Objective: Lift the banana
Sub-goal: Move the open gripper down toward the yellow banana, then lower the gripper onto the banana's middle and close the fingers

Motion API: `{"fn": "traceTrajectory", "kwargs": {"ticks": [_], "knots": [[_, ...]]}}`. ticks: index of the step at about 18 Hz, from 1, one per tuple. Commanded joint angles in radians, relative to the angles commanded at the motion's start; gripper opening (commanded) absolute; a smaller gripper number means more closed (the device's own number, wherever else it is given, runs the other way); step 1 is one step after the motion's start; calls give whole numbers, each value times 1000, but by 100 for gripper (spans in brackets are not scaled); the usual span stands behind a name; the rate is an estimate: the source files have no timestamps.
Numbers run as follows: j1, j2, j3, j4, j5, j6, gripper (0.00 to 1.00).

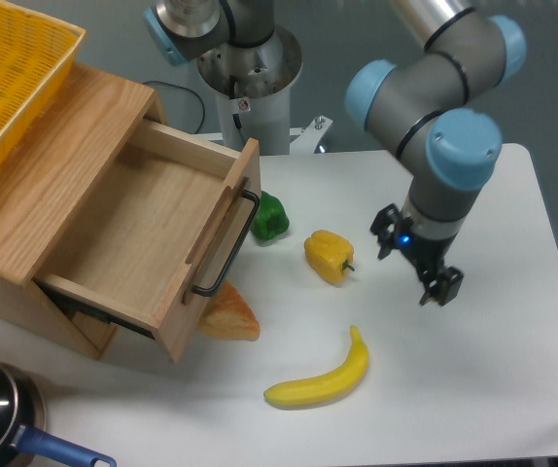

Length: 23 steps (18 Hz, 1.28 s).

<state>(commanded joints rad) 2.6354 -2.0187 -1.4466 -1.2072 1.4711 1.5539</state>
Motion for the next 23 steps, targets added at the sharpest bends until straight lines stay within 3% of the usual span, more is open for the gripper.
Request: {"fn": "traceTrajectory", "kwargs": {"ticks": [4,10,18,23], "knots": [[-8,-23,24,0,0,11,100],[-26,-112,92,0,0,3,100],[-41,-187,95,28,-58,-95,97],[-51,-218,89,86,-95,-160,98]]}}
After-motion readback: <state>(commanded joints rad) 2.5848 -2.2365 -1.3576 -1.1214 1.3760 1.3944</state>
